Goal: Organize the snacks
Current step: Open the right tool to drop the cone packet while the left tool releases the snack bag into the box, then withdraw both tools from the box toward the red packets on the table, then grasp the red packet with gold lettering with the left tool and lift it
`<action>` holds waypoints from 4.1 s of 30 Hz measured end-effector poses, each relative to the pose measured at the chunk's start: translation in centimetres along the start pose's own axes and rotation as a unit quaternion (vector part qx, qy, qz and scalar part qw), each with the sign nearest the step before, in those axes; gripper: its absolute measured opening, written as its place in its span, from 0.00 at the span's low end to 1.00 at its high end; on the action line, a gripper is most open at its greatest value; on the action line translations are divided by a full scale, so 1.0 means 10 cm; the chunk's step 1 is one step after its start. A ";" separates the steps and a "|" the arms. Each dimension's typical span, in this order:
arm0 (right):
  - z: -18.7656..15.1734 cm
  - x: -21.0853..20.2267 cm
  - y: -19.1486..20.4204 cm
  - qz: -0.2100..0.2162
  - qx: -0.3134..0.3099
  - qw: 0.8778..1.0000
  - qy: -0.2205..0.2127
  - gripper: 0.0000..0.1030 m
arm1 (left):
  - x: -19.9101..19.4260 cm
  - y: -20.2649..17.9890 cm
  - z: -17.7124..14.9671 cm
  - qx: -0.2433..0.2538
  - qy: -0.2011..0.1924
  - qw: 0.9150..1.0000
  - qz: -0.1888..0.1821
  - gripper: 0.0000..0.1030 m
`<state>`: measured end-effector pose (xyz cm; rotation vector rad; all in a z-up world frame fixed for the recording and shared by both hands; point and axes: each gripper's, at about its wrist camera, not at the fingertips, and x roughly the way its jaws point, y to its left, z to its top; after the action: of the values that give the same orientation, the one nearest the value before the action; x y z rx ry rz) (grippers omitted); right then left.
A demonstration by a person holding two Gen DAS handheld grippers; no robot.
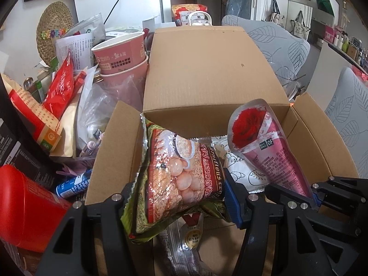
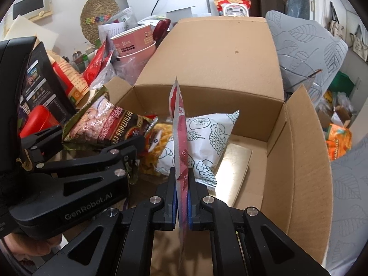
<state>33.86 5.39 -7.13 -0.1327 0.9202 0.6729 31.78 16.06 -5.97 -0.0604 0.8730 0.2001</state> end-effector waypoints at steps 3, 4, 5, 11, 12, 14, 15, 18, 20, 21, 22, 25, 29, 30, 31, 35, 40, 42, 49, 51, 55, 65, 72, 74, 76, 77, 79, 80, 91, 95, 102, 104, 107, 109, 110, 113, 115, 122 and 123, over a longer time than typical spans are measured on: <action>0.01 0.00 -0.03 -0.002 0.005 1.000 0.000 0.07 | -0.01 -0.01 0.02 0.005 -0.005 1.000 0.001 0.58; 0.02 0.00 -0.04 -0.003 0.005 1.000 0.002 0.07 | -0.02 -0.01 0.02 0.007 -0.009 1.000 0.002 0.58; 0.02 0.01 -0.04 -0.003 0.005 1.000 0.002 0.07 | -0.03 -0.02 0.03 0.008 -0.014 1.000 0.003 0.58; 0.03 -0.04 -0.05 -0.016 0.008 1.000 0.000 0.14 | -0.06 -0.05 0.08 0.015 -0.029 0.999 0.003 0.58; 0.03 -0.05 -0.06 -0.022 0.008 1.000 -0.003 0.20 | -0.07 -0.06 0.09 0.016 -0.030 0.999 0.002 0.59; 0.04 -0.08 -0.08 -0.032 0.009 0.999 -0.009 0.25 | -0.07 -0.08 0.10 0.018 -0.033 0.999 0.004 0.60; 0.04 -0.10 -0.09 -0.037 0.010 0.999 -0.010 0.27 | -0.07 -0.08 0.11 0.020 -0.035 0.999 0.005 0.61; 0.04 -0.13 -0.11 -0.044 0.009 0.999 -0.011 0.31 | -0.12 -0.11 0.13 0.025 -0.048 0.998 0.016 0.62; 0.03 -0.15 -0.12 -0.050 0.009 0.999 -0.012 0.32 | -0.16 -0.13 0.16 0.027 -0.055 0.998 0.024 0.68; 0.03 -0.17 -0.13 -0.050 0.009 0.999 -0.012 0.32 | -0.18 -0.13 0.18 0.027 -0.059 0.998 0.025 0.70; 0.02 -0.20 -0.13 -0.050 0.009 0.999 -0.012 0.32 | -0.20 -0.13 0.19 0.026 -0.061 0.997 0.025 0.72; 0.03 -0.28 -0.13 -0.053 0.009 0.998 -0.019 0.39 | -0.27 -0.12 0.24 0.023 -0.067 0.997 0.028 0.78; 0.05 -0.41 -0.10 -0.064 0.000 0.998 -0.031 0.39 | -0.37 -0.10 0.27 0.015 -0.070 0.997 0.031 0.78; 0.06 -0.45 -0.09 -0.066 -0.001 0.997 -0.033 0.39 | -0.40 -0.10 0.27 0.013 -0.071 0.997 0.032 0.78; 0.07 -0.49 -0.08 -0.068 -0.003 0.997 -0.037 0.39 | -0.45 -0.09 0.27 0.012 -0.073 0.997 0.033 0.78; 0.08 -0.70 -0.02 -0.075 -0.011 0.996 -0.056 0.43 | -0.66 -0.08 0.27 0.007 -0.084 0.996 0.026 0.78; 0.08 -1.05 0.07 -0.083 -0.022 0.992 -0.091 0.49 | -1.02 -0.11 0.28 0.008 -0.110 0.994 0.016 0.78; 0.07 -1.19 0.10 -0.080 -0.023 0.991 -0.103 0.49 | -1.19 -0.12 0.27 0.010 -0.123 0.992 0.010 0.78; -0.03 -1.71 0.21 -0.080 -0.029 0.986 -0.145 0.51 | -1.78 -0.21 0.15 0.024 -0.166 0.986 0.007 0.78; -0.10 -1.87 0.24 -0.081 -0.034 0.984 -0.158 0.51 | -1.92 -0.23 0.09 0.024 -0.172 0.985 0.003 0.78; -0.23 -2.09 0.29 -0.081 -0.041 0.981 -0.171 0.51 | -2.13 -0.27 -0.06 0.026 -0.170 0.985 -0.022 0.78; -0.71 -2.51 0.40 -0.089 -0.044 0.977 -0.186 0.52 | -2.50 -0.45 -0.53 0.045 -0.177 0.982 -0.045 0.78; -1.12 -2.66 0.48 -0.087 -0.032 0.978 -0.187 0.52 | -2.63 -0.56 -0.89 0.057 -0.164 0.982 -0.071 0.78; -1.22 -2.68 0.49 -0.089 -0.030 0.978 -0.187 0.52 | -2.66 -0.59 -0.99 0.061 -0.162 0.982 -0.075 0.78; -1.34 -2.69 0.50 -0.089 -0.026 0.979 -0.183 0.52 | -2.67 -0.60 -1.07 0.063 -0.158 0.982 -0.080 0.78; -1.38 -2.69 0.50 -0.089 -0.025 0.979 -0.182 0.52 | -2.68 -0.61 -1.10 0.063 -0.157 0.982 -0.083 0.78; -1.49 -2.69 0.50 -0.088 -0.021 0.980 -0.178 0.52 | -2.68 -0.64 -1.18 0.063 -0.152 0.982 -0.088 0.78; -1.54 -2.68 0.50 -0.089 -0.017 0.980 -0.175 0.52 | -2.67 -0.64 -1.21 0.064 -0.150 0.983 -0.088 0.78; -1.95 -2.50 0.29 -0.083 0.020 0.987 -0.140 0.52 | -2.48 -0.72 -1.54 0.066 -0.116 0.987 -0.092 0.78; -2.08 -2.39 0.21 -0.083 0.026 0.988 -0.126 0.52 | -2.32 -0.73 -1.63 0.064 -0.096 0.989 -0.097 0.78; -2.21 -2.16 0.06 -0.078 0.038 0.991 -0.103 0.52 | -2.02 -0.73 -1.74 0.050 -0.074 0.990 -0.110 0.78; -2.24 -2.10 0.03 -0.077 0.039 0.991 -0.098 0.52 | -1.91 -0.73 -1.75 0.048 -0.066 0.990 -0.112 0.78; -2.26 -2.01 -0.04 -0.073 0.044 0.992 -0.089 0.52 | -1.75 -0.73 -1.77 0.043 -0.051 0.991 -0.120 0.78; -2.27 -1.93 -0.09 -0.068 0.049 0.993 -0.081 0.52 | -1.63 -0.72 -1.76 0.041 -0.040 0.991 -0.125 0.78; -2.26 -1.90 -0.10 -0.066 0.051 0.993 -0.078 0.52 | -1.59 -0.72 -1.76 0.039 -0.036 0.991 -0.126 0.78; -2.25 -1.80 -0.17 -0.062 0.055 0.994 -0.067 0.52 | -1.42 -0.70 -1.73 0.034 -0.023 0.990 -0.132 0.78; -2.23 -1.74 -0.22 -0.063 0.056 0.995 -0.061 0.52 | -1.29 -0.69 -1.72 0.029 -0.012 0.990 -0.135 0.78; -2.16 -1.55 -0.38 -0.064 0.063 0.995 -0.047 0.52 | -0.88 -0.69 -1.62 0.020 0.029 0.989 -0.145 0.78; -2.15 -1.52 -0.40 -0.064 0.064 0.995 -0.044 0.52 | -0.83 -0.70 -1.61 0.023 0.035 0.988 -0.149 0.78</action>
<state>15.03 -13.27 -9.25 -0.0473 0.8590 0.4965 15.86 5.78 -10.12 -0.1548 0.9262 -0.1020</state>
